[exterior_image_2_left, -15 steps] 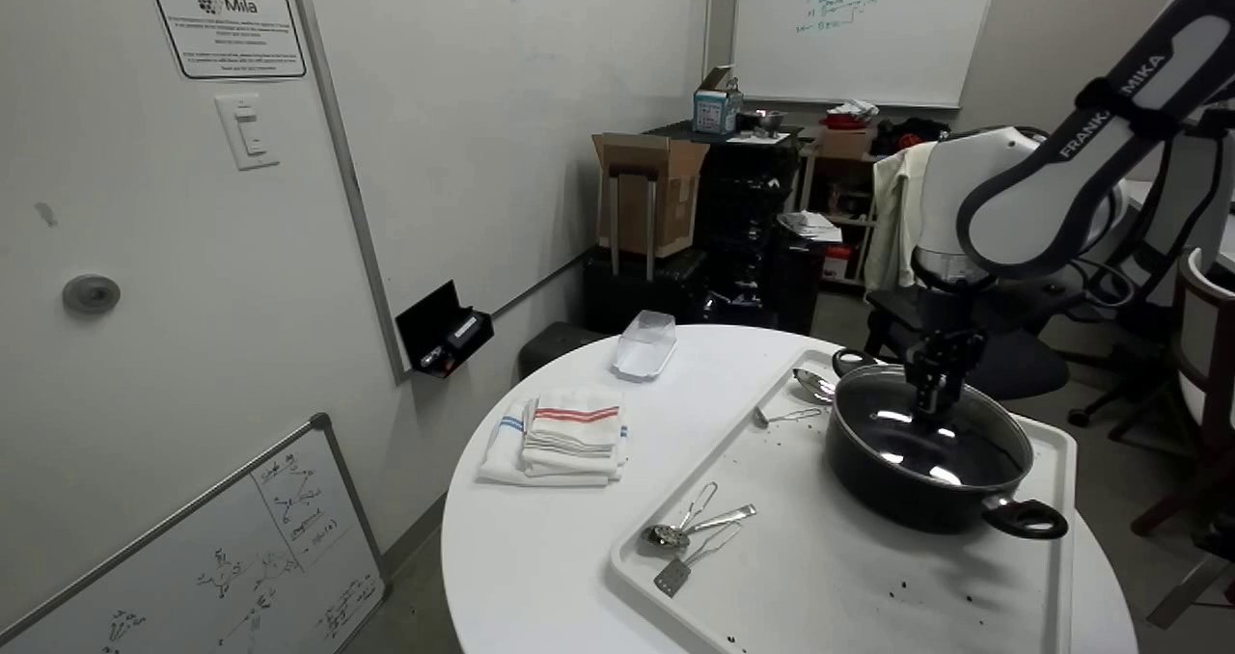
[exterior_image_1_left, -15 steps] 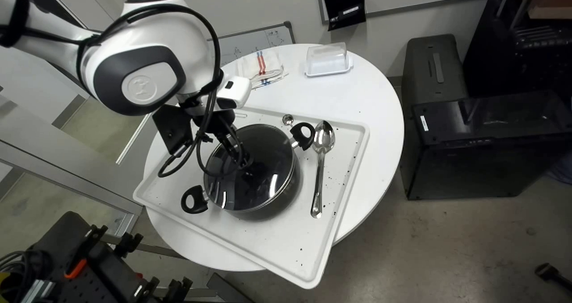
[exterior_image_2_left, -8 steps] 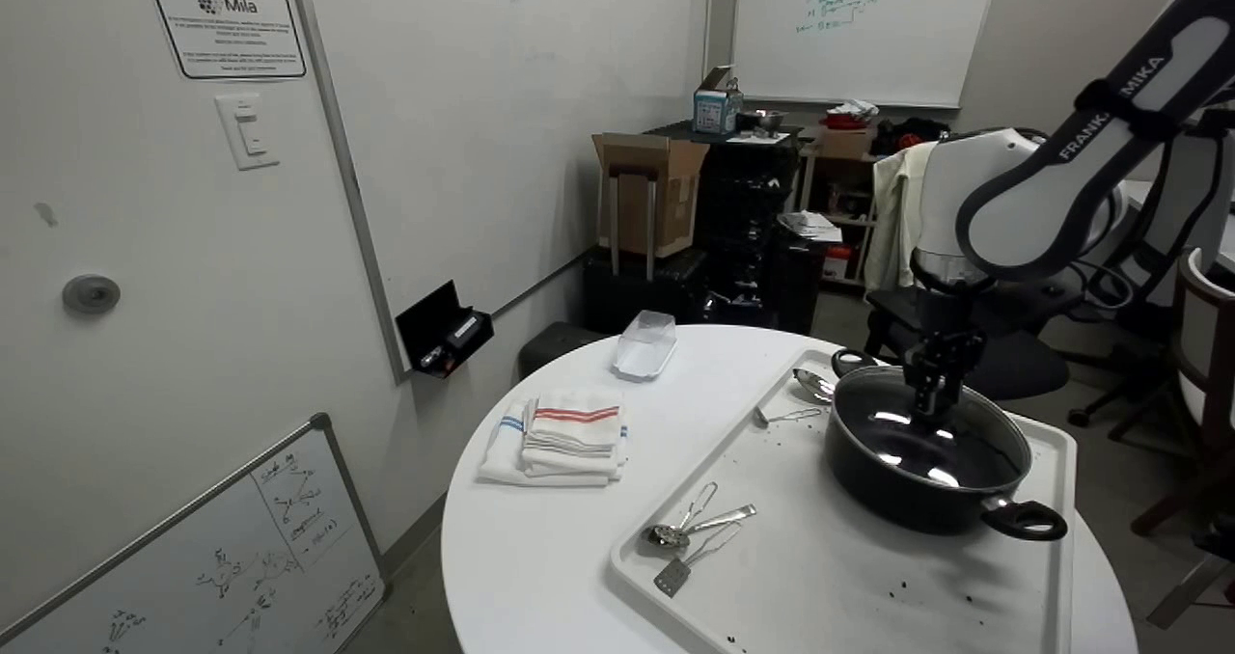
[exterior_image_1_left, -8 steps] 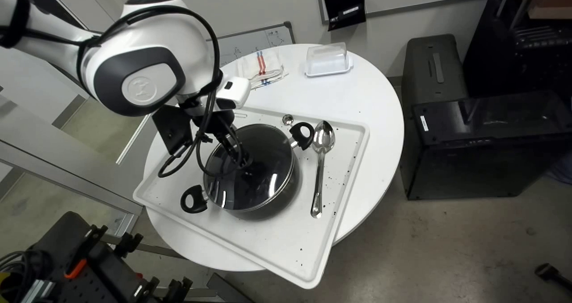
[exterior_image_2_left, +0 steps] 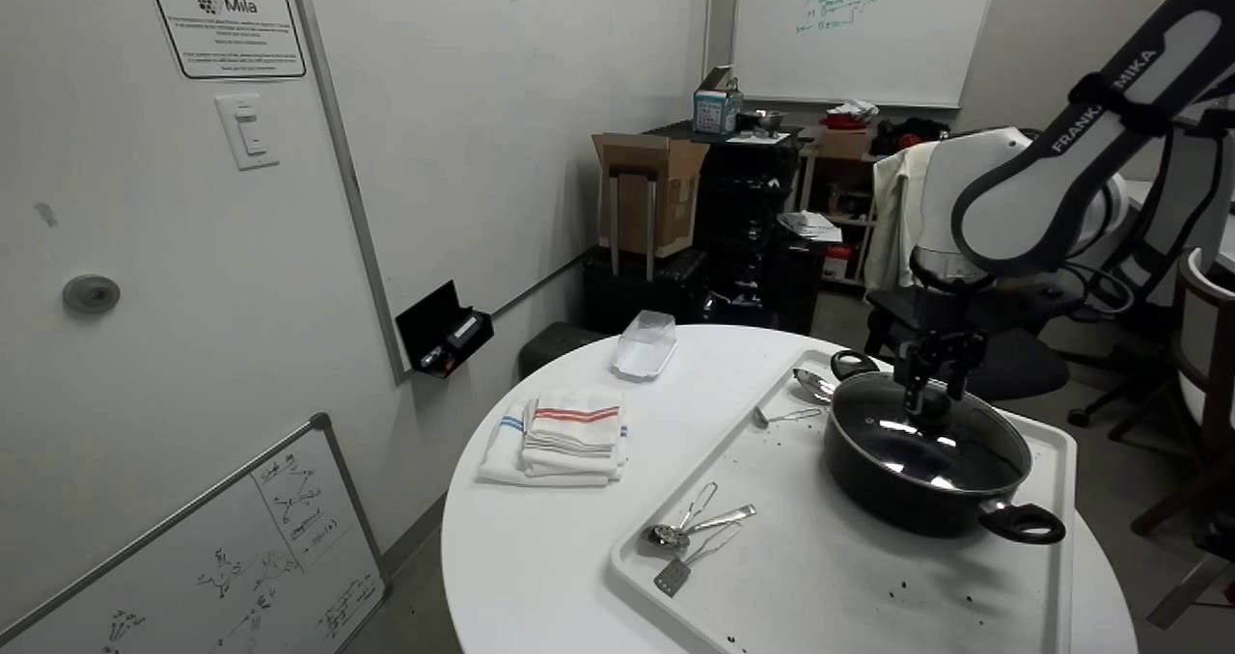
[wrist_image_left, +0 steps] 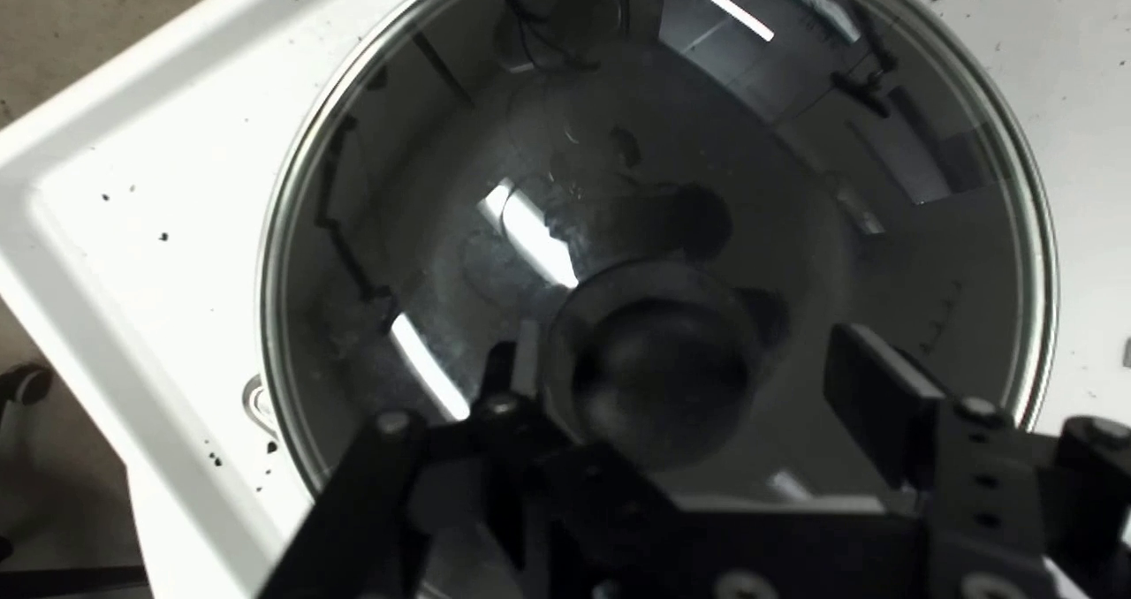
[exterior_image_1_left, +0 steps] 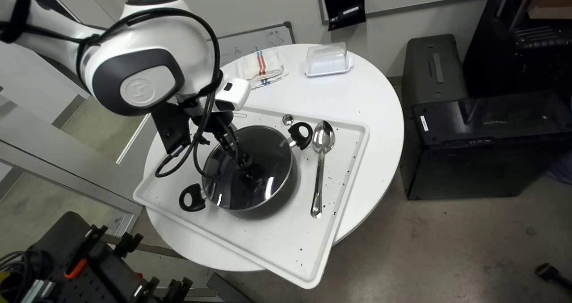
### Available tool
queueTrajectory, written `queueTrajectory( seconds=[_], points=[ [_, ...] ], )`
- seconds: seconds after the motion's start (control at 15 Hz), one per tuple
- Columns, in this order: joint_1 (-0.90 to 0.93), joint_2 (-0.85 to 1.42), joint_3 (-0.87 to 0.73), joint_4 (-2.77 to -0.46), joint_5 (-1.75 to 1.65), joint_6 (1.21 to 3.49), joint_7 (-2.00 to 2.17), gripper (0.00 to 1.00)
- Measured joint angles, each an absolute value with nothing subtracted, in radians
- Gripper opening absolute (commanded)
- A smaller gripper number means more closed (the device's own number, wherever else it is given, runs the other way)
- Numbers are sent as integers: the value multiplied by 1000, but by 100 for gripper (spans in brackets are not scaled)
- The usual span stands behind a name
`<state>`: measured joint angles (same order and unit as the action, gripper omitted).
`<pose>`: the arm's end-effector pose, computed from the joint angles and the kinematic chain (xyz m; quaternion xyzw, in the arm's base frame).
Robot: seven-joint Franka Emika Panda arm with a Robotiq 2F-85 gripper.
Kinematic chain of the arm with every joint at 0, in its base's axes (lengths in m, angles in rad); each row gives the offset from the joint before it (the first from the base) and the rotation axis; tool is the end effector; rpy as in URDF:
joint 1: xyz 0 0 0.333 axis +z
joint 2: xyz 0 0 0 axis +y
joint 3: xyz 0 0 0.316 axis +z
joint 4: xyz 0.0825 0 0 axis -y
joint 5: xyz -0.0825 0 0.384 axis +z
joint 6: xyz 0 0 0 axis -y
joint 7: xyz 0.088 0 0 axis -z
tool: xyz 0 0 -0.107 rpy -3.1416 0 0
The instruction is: Place the lid on the pot
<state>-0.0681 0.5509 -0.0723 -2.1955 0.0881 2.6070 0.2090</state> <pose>0.5264 -0.0787 0.1190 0.9757 -0.2081 -0.0682 0.0018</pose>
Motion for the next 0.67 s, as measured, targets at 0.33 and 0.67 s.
queueTrajectory(
  seconds=[0.33, 0.67],
  points=[
    [-68, 536, -71, -2201, 90, 2610, 209, 100],
    [-67, 475, -71, -2250, 90, 2610, 207, 100]
  ],
)
